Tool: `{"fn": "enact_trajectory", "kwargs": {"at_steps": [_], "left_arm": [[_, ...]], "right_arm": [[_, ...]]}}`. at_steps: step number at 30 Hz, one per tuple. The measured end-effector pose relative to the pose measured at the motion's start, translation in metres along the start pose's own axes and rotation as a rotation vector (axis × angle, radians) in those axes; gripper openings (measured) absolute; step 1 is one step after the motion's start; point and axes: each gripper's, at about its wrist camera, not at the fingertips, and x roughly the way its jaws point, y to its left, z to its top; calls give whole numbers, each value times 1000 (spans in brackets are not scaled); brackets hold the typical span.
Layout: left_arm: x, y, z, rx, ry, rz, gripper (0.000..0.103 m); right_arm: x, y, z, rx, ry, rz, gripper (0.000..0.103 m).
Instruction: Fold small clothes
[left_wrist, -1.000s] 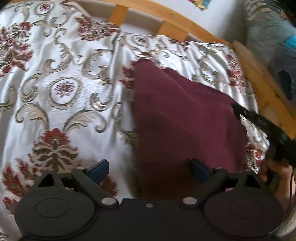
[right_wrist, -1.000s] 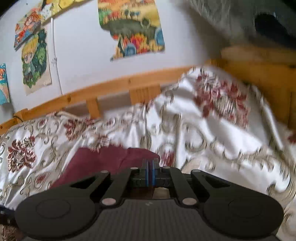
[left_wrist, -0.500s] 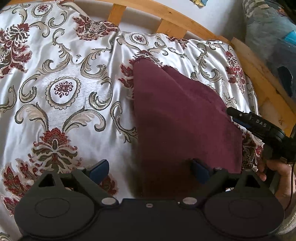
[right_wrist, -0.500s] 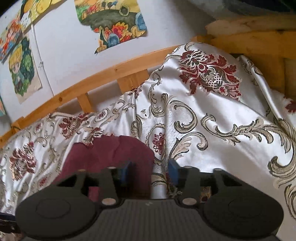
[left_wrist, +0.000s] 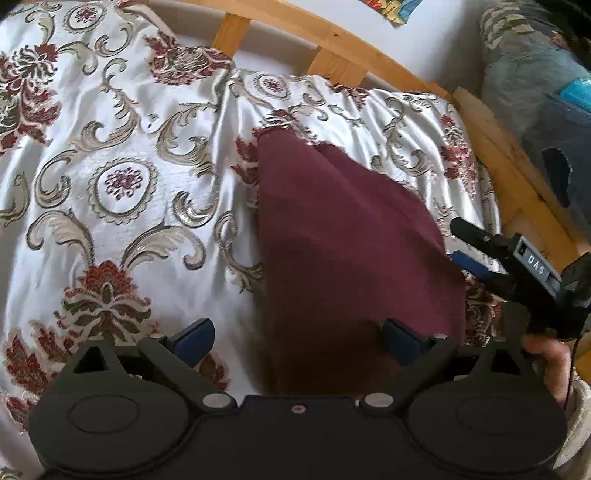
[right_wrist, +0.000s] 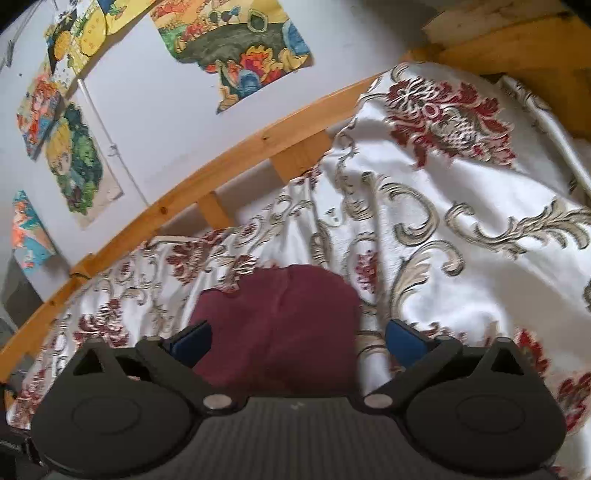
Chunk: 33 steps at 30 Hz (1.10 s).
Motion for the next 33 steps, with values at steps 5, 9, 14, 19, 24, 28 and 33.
{"fn": "enact_trajectory", "kwargs": {"at_steps": [5, 9, 14, 19, 24, 28, 33], "left_arm": [[7, -3, 5, -12, 10, -29, 99], [18, -5, 4, 7, 47, -2, 99], [23, 2, -1, -11, 61, -1, 102], [27, 4, -5, -13, 73, 8, 102], [28, 0, -5, 4, 72, 21, 102], [28, -1, -1, 3, 78, 18, 102], [23, -3, 6, 14, 66, 3, 102]], "right_arm": [[11, -2, -8, 45, 60, 35, 103], [19, 1, -16, 32, 104, 27, 103], [26, 2, -22, 32, 133, 14, 103], [31, 7, -27, 9, 156, -13, 103], [32, 7, -31, -1, 154, -23, 103], [31, 8, -34, 3, 142, -39, 101], [31, 8, -38, -5, 130, -42, 100]]}}
